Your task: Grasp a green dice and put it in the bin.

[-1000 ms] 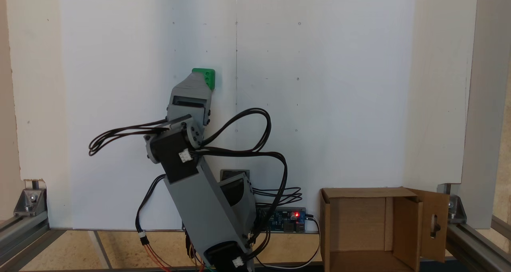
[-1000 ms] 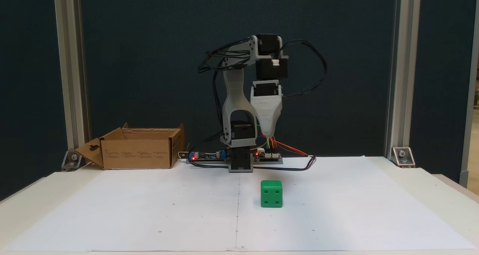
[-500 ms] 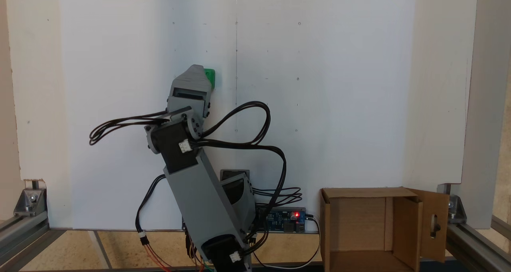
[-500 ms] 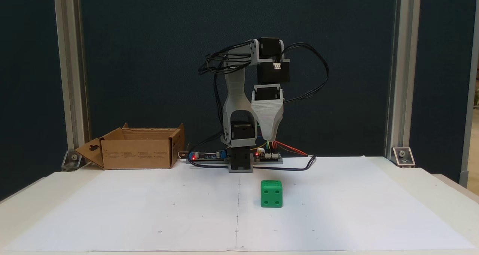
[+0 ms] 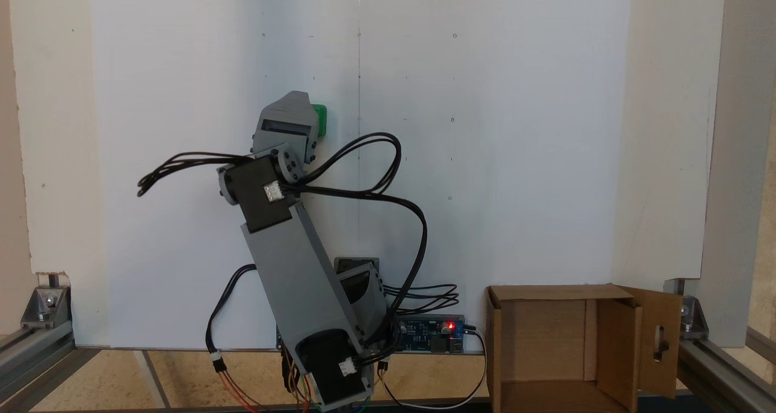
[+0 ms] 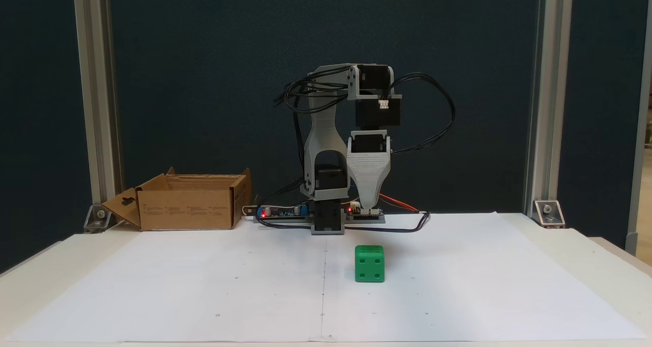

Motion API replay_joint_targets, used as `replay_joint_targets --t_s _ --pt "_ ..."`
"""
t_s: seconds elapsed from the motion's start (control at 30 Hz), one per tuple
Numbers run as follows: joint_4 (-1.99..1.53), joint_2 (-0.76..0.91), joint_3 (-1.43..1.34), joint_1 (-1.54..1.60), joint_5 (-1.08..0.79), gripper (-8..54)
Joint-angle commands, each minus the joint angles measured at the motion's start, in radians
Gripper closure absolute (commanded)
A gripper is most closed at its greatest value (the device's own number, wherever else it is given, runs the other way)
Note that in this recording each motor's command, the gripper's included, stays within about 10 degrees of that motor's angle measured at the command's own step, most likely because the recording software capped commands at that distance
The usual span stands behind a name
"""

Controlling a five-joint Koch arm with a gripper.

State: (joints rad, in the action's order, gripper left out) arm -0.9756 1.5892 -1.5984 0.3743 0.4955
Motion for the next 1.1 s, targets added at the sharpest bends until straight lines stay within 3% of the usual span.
replay_joint_targets --t_s 0.0,1.07 --pt "0.020 -0.006 0.060 -0.002 0.060 2.3" --pt "0.186 -0.017 -0.097 0.012 0.052 3.3"
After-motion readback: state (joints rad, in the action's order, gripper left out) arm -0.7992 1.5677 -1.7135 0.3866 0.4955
